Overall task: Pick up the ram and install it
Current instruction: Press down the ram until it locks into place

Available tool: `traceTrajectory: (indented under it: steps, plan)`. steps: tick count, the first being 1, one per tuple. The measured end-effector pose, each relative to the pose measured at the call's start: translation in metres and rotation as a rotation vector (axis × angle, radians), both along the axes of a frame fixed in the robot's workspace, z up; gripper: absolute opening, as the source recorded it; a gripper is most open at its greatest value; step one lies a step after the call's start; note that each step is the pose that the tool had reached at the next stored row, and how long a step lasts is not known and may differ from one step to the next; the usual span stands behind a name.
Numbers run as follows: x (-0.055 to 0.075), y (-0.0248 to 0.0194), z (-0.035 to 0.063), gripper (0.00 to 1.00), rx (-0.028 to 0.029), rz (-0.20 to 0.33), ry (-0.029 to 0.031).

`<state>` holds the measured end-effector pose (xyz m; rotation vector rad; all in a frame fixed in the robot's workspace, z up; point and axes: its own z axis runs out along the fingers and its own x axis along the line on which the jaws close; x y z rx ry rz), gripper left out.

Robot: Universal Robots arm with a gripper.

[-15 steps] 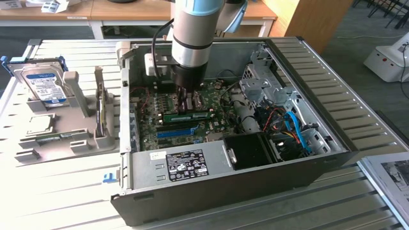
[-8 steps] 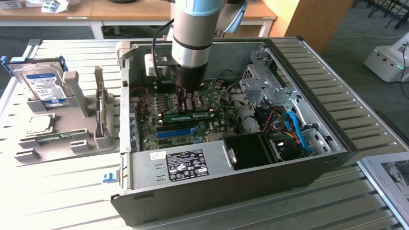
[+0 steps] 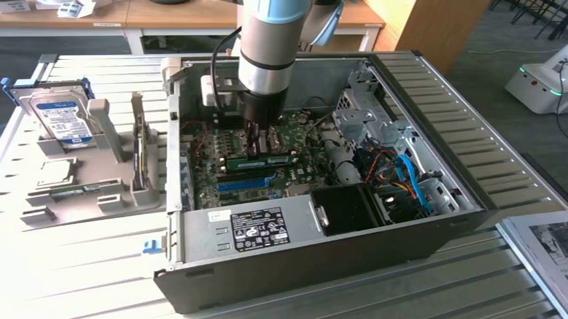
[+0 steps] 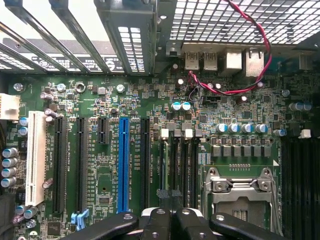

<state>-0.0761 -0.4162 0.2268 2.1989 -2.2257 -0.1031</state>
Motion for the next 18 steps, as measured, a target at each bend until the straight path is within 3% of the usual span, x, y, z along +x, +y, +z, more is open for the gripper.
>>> traceTrajectory:
  steps: [18]
  plan:
    - [-0.0001, 0.0000, -0.0014, 0.10, 0.0001, 0.000, -0.0004]
